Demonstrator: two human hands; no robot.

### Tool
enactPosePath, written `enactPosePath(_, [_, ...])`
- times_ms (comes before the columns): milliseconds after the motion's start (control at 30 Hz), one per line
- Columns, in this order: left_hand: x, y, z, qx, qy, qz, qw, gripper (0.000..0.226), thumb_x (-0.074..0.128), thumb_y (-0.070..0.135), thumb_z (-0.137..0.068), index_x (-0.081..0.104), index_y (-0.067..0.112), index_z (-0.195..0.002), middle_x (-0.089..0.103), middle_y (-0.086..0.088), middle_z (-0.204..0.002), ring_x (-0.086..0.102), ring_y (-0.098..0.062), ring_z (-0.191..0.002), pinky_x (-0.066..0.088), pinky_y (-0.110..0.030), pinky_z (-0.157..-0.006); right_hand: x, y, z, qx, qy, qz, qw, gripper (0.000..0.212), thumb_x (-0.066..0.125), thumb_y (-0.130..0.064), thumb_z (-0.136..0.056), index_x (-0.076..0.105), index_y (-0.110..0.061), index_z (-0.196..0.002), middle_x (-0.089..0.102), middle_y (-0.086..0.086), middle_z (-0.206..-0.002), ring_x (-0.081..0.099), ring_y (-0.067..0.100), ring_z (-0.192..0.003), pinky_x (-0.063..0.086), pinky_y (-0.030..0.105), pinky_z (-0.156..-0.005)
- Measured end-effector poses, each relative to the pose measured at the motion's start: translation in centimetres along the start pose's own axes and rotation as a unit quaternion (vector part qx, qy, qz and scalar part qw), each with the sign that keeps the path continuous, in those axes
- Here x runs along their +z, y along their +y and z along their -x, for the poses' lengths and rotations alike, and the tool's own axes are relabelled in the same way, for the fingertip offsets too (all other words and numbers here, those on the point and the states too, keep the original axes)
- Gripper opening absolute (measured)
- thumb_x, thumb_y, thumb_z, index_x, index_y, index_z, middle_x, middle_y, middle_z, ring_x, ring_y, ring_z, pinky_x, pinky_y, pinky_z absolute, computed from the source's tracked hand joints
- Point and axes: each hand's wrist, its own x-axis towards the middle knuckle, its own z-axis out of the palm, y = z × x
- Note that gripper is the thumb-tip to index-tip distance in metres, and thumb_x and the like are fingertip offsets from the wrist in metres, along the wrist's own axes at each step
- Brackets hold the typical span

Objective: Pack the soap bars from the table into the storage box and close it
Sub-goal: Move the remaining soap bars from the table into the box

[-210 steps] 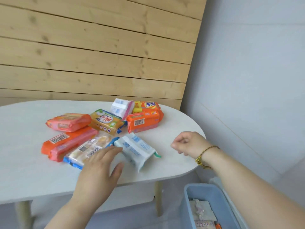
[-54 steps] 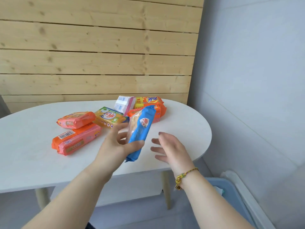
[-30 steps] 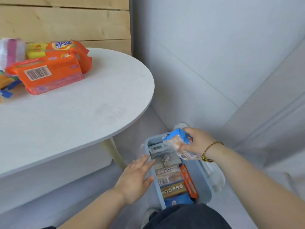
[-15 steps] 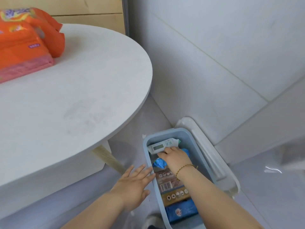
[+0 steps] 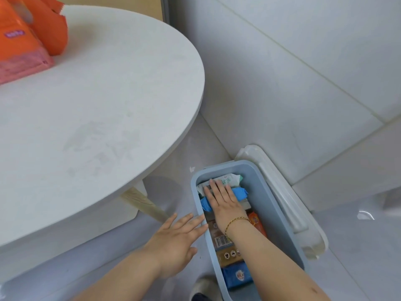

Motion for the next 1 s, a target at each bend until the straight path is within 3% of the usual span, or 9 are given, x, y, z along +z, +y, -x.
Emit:
enactPosePath(100, [0.0, 0.0, 0.1, -0.002, 0.0, -0.005, 1.0, 0.054, 0.028, 0.029, -0.1, 0.001, 0.03, -0.147, -0.013, 0.012, -0.156, -0.014, -0.008, -0.144, -0.015, -0.033, -0.115, -0.6, 0.0, -0.3, 0.007, -0.036, 0.025, 0.999, 0.074, 0.035, -0.012, -0.094, -0.02, -0.014, -0.144, -0.025, 0.009, -0.155, -0.024, 0.024, -0.143, -0.025, 0.032, -0.103])
enactPosePath(333, [-0.7, 0.8, 0.6, -0.024, 0.017, -0.003, 1.0, 0.052, 0.025, 0.03, -0.1, 0.002, 0.027, -0.147, -0.005, 0.007, -0.158, -0.009, -0.011, -0.145, -0.011, -0.033, -0.116, -4.0, 0.7, 0.6, -0.007, -0.102, -0.026, 0.994, 0.089, 0.048, 0.005, -0.085, -0.01, -0.019, -0.147, -0.019, 0.002, -0.157, -0.014, 0.018, -0.146, -0.003, 0.031, -0.119])
enactPosePath(433, [-1.3, 1.8, 2.7, -0.044, 0.071, 0.035, 0.996, 0.051, 0.025, 0.028, -0.101, 0.004, 0.026, -0.148, -0.001, 0.006, -0.158, -0.003, -0.01, -0.145, -0.007, -0.028, -0.117, -6.8, 1.0, 2.6, 0.017, -0.064, -0.065, 0.996, 0.082, 0.048, 0.002, -0.087, -0.003, -0.02, -0.148, -0.007, -0.001, -0.159, -0.002, 0.016, -0.147, 0.005, 0.029, -0.119])
enactPosePath(533, [-2.6, 2.7, 5.9, -0.04, 0.126, 0.058, 0.989, 0.046, 0.027, 0.028, -0.1, 0.018, 0.027, -0.146, 0.012, 0.008, -0.157, 0.004, -0.007, -0.145, -0.002, -0.024, -0.117, -10.1, 1.0, 5.5, 0.046, -0.007, -0.1, 0.994, 0.062, 0.04, -0.007, -0.093, 0.014, -0.022, -0.147, 0.025, 0.002, -0.154, 0.029, 0.018, -0.139, 0.029, 0.026, -0.11])
enactPosePath(633, [-5.0, 3.8, 10.0, -0.036, 0.166, 0.096, 0.981, 0.043, 0.034, 0.033, -0.098, 0.032, 0.031, -0.141, 0.035, 0.008, -0.149, 0.026, -0.011, -0.139, 0.018, -0.022, -0.113, -13.7, 0.3, 8.5, 0.065, 0.069, -0.106, 0.99, 0.045, 0.035, -0.013, -0.095, 0.036, -0.021, -0.139, 0.054, 0.006, -0.134, 0.053, 0.021, -0.117, 0.043, 0.027, -0.094])
enactPosePath(767, [-8.2, 4.3, 17.0, -0.021, 0.235, 0.166, 0.957, 0.037, 0.044, 0.038, -0.093, 0.047, 0.033, -0.13, 0.057, 0.013, -0.129, 0.05, -0.006, -0.12, 0.037, -0.018, -0.102, -18.3, -2.4, 12.1, 0.053, 0.15, -0.134, 0.978, 0.034, 0.04, -0.013, -0.095, 0.055, -0.019, -0.124, 0.07, 0.004, -0.111, 0.061, 0.02, -0.106, 0.048, 0.031, -0.092])
enactPosePath(833, [-9.4, 3.1, 21.1, -0.031, 0.291, 0.193, 0.937, 0.033, 0.048, 0.036, -0.091, 0.054, 0.033, -0.124, 0.062, 0.012, -0.121, 0.055, -0.004, -0.113, 0.039, -0.019, -0.1, -20.4, -4.5, 13.1, 0.03, 0.18, -0.14, 0.973, 0.031, 0.043, -0.012, -0.094, 0.058, -0.019, -0.12, 0.072, 0.003, -0.101, 0.064, 0.02, -0.097, 0.05, 0.028, -0.086])
enactPosePath(900, [-10.3, 1.0, 24.5, -0.069, 0.362, 0.204, 0.907, 0.029, 0.05, 0.035, -0.091, 0.058, 0.033, -0.118, 0.065, 0.013, -0.116, 0.058, -0.003, -0.108, 0.042, -0.02, -0.097, -22.0, -6.7, 13.6, 0.0, 0.194, -0.148, 0.97, 0.028, 0.047, -0.012, -0.092, 0.061, -0.018, -0.115, 0.07, -0.007, -0.087, 0.063, 0.014, -0.084, 0.048, 0.016, -0.075])
enactPosePath(1000, [-11.0, -3.3, 28.9, -0.182, 0.511, 0.201, 0.816, 0.027, 0.052, 0.032, -0.09, 0.061, 0.029, -0.115, 0.066, 0.011, -0.113, 0.059, -0.009, -0.106, 0.042, -0.021, -0.087, -24.3, -10.9, 13.1, -0.047, 0.185, -0.134, 0.972, 0.025, 0.048, -0.016, -0.092, 0.064, -0.019, -0.111, 0.063, -0.015, -0.079, 0.059, 0.006, -0.078, 0.044, 0.009, -0.071])
